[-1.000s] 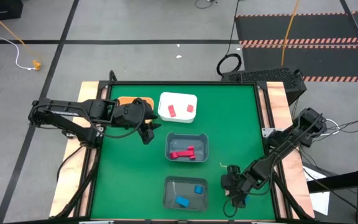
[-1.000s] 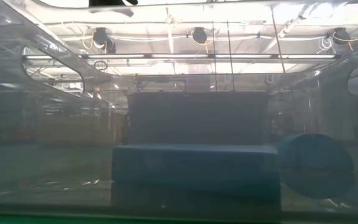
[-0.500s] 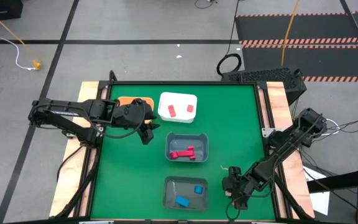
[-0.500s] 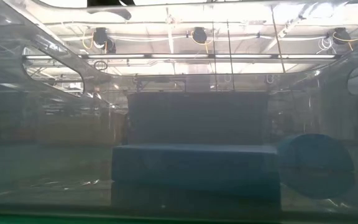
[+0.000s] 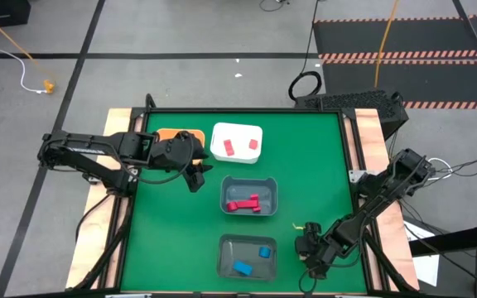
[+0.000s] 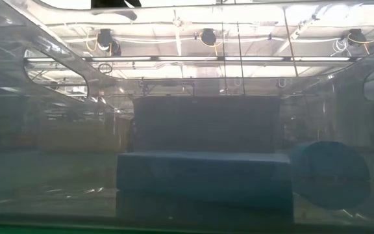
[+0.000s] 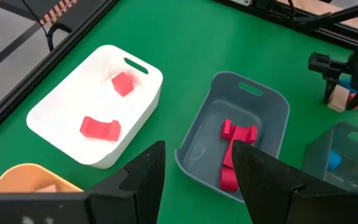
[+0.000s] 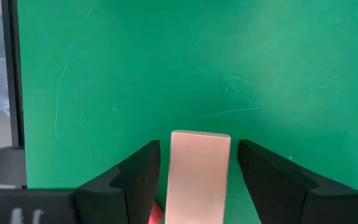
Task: Sort & place blocks by color
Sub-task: Put the brown wooden block into the yellow bin
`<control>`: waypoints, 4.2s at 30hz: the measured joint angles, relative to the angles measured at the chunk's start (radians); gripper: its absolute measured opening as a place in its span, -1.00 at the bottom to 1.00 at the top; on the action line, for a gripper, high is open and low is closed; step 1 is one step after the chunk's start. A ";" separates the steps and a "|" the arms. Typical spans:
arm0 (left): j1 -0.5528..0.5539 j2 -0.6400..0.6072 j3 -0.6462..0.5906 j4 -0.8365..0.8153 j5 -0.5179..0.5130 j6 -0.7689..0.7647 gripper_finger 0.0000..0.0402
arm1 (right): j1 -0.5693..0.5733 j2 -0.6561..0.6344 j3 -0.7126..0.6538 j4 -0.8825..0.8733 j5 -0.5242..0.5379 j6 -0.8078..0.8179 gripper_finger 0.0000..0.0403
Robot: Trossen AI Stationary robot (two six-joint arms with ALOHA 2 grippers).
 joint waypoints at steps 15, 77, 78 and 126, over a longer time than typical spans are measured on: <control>0.000 0.000 0.000 0.002 0.000 0.000 -0.07 | 0.003 -0.022 -0.001 0.002 -0.018 -0.027 -0.46; 0.047 0.207 0.000 0.771 -0.313 0.463 0.17 | -0.892 -0.335 -0.002 1.155 0.250 -0.834 -0.40; 0.048 0.207 0.000 0.770 -0.313 0.462 0.22 | -0.899 -0.336 -0.002 1.155 0.242 -0.831 -0.39; 0.178 0.206 0.000 0.729 -0.229 0.608 -0.71 | -0.944 -0.186 0.115 1.164 0.226 -0.863 -0.39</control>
